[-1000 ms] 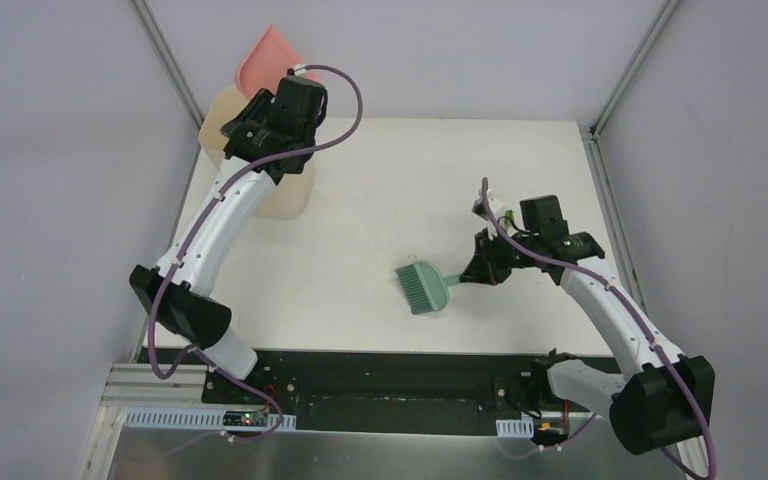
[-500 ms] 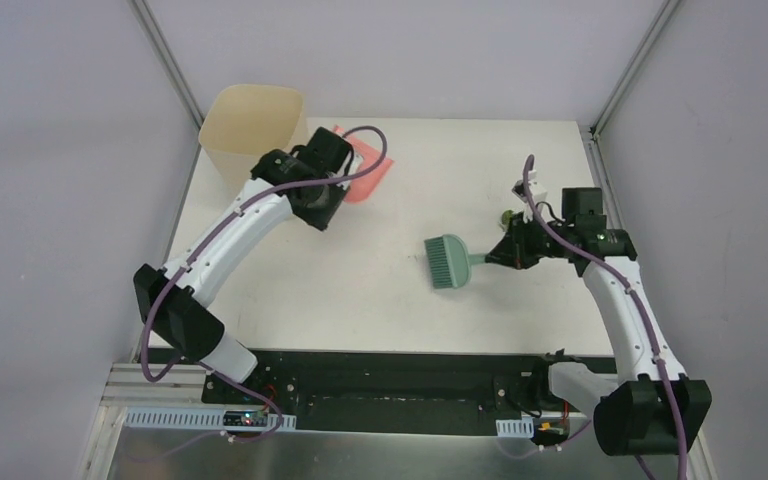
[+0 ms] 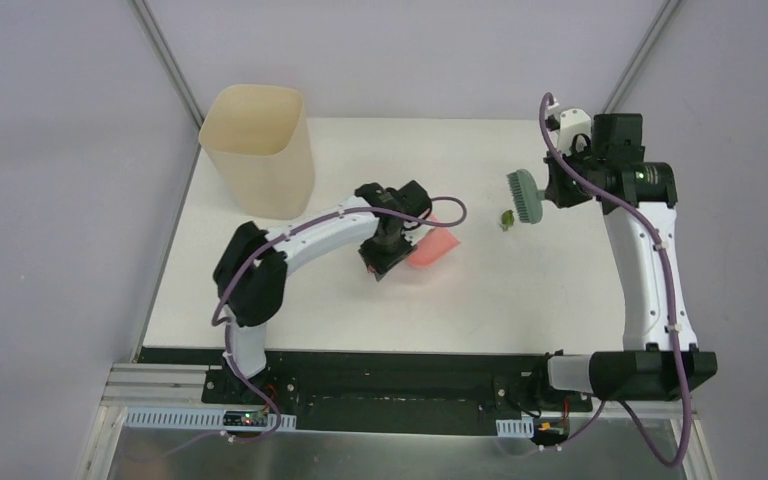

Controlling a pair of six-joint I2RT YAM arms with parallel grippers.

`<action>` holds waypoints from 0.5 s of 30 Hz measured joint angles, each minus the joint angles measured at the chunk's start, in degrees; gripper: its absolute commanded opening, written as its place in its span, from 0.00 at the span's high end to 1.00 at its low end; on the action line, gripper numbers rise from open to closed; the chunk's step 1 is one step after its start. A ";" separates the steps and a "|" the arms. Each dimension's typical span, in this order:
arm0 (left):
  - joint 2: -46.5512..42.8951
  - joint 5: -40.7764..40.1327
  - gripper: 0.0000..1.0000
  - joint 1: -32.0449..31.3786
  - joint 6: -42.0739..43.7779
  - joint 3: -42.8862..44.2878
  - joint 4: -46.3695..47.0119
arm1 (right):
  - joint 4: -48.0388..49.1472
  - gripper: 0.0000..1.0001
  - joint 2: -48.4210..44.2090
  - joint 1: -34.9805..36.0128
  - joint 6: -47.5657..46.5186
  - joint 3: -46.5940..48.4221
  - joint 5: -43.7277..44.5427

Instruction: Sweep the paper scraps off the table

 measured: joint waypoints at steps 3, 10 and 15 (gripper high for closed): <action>6.88 2.93 1.00 -2.21 -0.31 2.86 1.20 | 0.72 1.00 4.96 -0.39 -1.53 1.99 7.58; 10.12 8.15 0.93 -2.60 -2.89 -0.98 9.92 | 4.44 1.00 16.35 -1.46 -3.04 2.23 17.53; 10.12 11.02 0.81 -2.34 -4.33 -5.38 17.55 | 5.68 1.00 21.44 -2.86 -2.73 4.33 18.40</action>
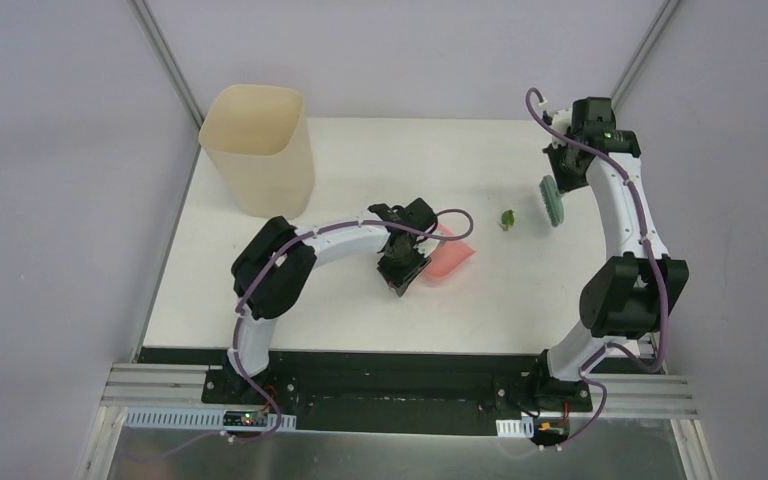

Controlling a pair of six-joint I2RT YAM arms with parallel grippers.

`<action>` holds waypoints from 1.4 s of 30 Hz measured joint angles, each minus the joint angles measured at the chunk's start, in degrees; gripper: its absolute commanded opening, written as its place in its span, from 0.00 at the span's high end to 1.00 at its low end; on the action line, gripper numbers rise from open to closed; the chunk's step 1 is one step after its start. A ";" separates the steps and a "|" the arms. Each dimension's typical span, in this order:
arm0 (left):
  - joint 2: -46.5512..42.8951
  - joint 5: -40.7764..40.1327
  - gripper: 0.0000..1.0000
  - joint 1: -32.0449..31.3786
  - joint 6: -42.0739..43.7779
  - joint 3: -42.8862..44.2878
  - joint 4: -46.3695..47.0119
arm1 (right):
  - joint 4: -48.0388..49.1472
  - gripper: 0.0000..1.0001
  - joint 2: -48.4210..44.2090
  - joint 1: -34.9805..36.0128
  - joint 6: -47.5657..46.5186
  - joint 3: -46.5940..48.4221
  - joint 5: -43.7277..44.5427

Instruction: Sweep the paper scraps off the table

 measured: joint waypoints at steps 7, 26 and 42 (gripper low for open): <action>-0.74 1.03 0.70 0.07 -1.03 -1.31 3.54 | 0.98 1.00 1.09 -1.55 0.79 2.51 -0.11; -1.40 -8.37 0.74 -5.46 0.33 -2.51 6.54 | 0.70 1.00 4.11 -4.35 0.90 5.38 -3.26; 0.35 -8.07 0.85 -5.51 1.60 2.91 -1.55 | -3.08 1.00 13.57 -1.77 -0.61 11.98 -3.08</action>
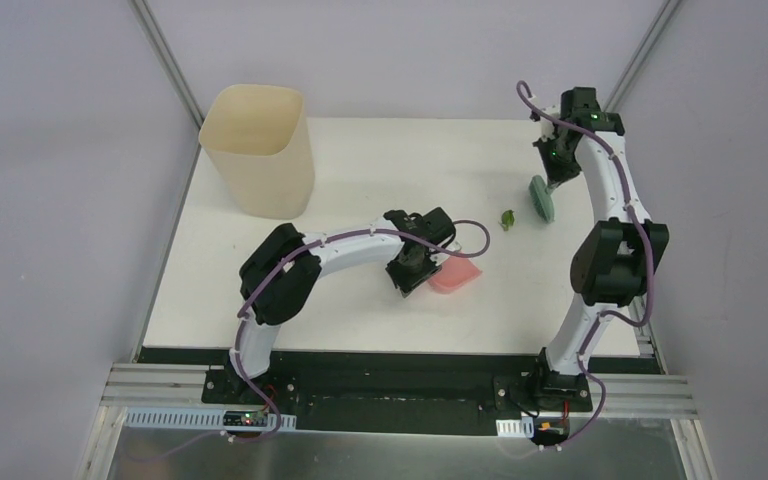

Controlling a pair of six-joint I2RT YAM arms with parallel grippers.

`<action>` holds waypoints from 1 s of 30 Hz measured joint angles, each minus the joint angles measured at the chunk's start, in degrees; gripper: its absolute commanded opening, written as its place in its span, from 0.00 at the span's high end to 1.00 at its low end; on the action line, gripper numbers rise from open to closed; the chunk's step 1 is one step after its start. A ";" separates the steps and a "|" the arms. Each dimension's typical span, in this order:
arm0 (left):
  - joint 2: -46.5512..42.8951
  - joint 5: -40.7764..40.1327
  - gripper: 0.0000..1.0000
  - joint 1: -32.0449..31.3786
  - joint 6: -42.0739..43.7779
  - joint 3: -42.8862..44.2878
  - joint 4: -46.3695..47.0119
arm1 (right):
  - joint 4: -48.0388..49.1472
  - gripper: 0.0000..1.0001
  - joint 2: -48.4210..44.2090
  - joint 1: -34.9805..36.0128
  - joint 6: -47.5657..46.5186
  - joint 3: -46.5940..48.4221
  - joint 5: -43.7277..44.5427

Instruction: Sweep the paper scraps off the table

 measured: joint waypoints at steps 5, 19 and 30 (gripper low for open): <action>0.39 5.05 0.88 2.60 0.24 3.39 -4.96 | -2.43 1.00 0.33 6.36 0.07 0.00 0.17; 0.39 10.03 0.89 9.73 1.75 3.85 -9.86 | -7.85 1.00 -2.47 13.70 7.48 -1.88 -9.68; 0.96 12.17 0.90 8.33 3.32 3.85 -11.39 | -10.38 1.00 -6.03 14.49 12.63 -5.79 -22.21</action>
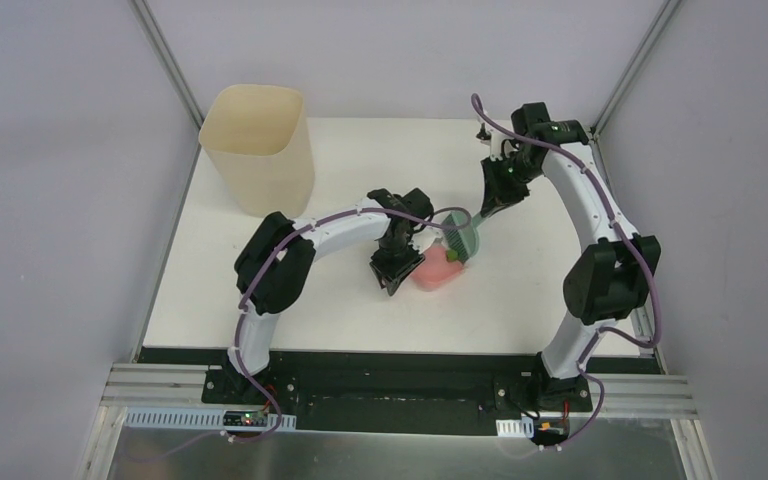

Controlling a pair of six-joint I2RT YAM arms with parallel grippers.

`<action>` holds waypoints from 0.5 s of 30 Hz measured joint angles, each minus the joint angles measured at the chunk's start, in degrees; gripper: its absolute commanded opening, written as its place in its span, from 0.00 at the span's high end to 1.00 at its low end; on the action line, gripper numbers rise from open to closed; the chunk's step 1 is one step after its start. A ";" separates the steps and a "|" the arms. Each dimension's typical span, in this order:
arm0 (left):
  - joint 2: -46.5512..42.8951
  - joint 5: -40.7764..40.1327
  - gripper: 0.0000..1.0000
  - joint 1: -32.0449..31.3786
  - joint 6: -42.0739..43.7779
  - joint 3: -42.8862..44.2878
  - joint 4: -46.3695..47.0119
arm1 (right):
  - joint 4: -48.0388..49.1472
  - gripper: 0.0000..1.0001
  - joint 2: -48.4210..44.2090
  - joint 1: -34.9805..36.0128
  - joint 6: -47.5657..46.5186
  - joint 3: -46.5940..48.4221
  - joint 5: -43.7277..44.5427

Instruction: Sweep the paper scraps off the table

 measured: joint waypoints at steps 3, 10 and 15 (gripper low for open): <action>0.85 -0.13 0.90 -0.70 0.15 0.00 -0.37 | -0.04 1.00 -1.03 0.00 0.57 -1.22 -1.77; 1.38 -0.22 0.90 -1.01 0.98 0.00 -0.55 | -0.44 1.00 -3.21 -1.92 2.97 -2.05 -13.38; 1.16 -0.66 0.90 -1.11 1.33 -0.09 -0.28 | -0.44 1.00 -6.51 -5.55 3.80 -1.99 -16.24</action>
